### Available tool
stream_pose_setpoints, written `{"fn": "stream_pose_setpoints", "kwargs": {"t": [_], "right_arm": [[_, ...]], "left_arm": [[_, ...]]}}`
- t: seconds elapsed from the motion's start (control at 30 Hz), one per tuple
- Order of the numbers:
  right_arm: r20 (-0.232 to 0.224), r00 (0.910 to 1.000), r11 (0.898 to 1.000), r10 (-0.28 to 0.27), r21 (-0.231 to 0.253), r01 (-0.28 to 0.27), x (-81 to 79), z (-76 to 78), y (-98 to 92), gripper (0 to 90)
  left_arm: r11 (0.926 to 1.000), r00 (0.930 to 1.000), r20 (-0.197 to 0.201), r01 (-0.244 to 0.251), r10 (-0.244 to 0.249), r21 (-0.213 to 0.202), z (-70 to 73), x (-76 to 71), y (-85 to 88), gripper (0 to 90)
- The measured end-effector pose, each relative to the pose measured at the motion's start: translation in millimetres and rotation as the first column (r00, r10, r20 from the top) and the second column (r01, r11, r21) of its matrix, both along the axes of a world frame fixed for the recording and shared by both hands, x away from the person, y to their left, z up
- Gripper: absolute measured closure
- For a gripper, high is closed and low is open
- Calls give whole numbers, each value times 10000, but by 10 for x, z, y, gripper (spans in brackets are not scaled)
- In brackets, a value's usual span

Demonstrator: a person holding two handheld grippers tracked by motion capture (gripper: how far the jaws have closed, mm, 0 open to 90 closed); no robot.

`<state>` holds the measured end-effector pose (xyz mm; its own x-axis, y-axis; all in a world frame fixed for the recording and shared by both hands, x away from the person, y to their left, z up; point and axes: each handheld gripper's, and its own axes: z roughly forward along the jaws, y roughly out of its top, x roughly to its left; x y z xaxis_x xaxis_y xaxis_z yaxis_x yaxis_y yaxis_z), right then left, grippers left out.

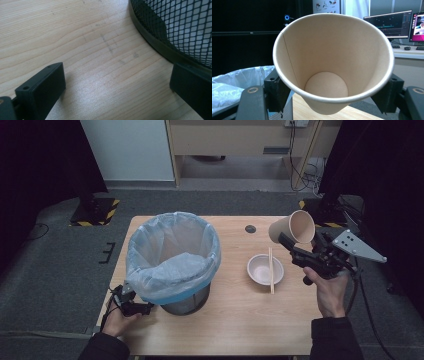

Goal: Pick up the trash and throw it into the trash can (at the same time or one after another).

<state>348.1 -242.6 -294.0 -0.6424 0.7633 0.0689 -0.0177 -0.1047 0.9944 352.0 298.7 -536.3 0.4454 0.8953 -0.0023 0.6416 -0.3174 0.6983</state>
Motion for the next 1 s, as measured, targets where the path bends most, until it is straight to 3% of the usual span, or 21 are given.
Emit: {"fn": "stream_pose_setpoints", "kwargs": {"t": [0.5, 1.0], "right_arm": [[242, 9987, 9990, 439, -68, -437, 62, 197, 262, 268], [440, 9936, 9941, 1042, -345, -1028, 151, 380, 664, 268]], "left_arm": [[10000, 10000, -3, 0, 0, 0, 0, 0, 0, 0], [10000, 10000, 22, 3, -3, -24, -2, 6, -4, 0]]}}
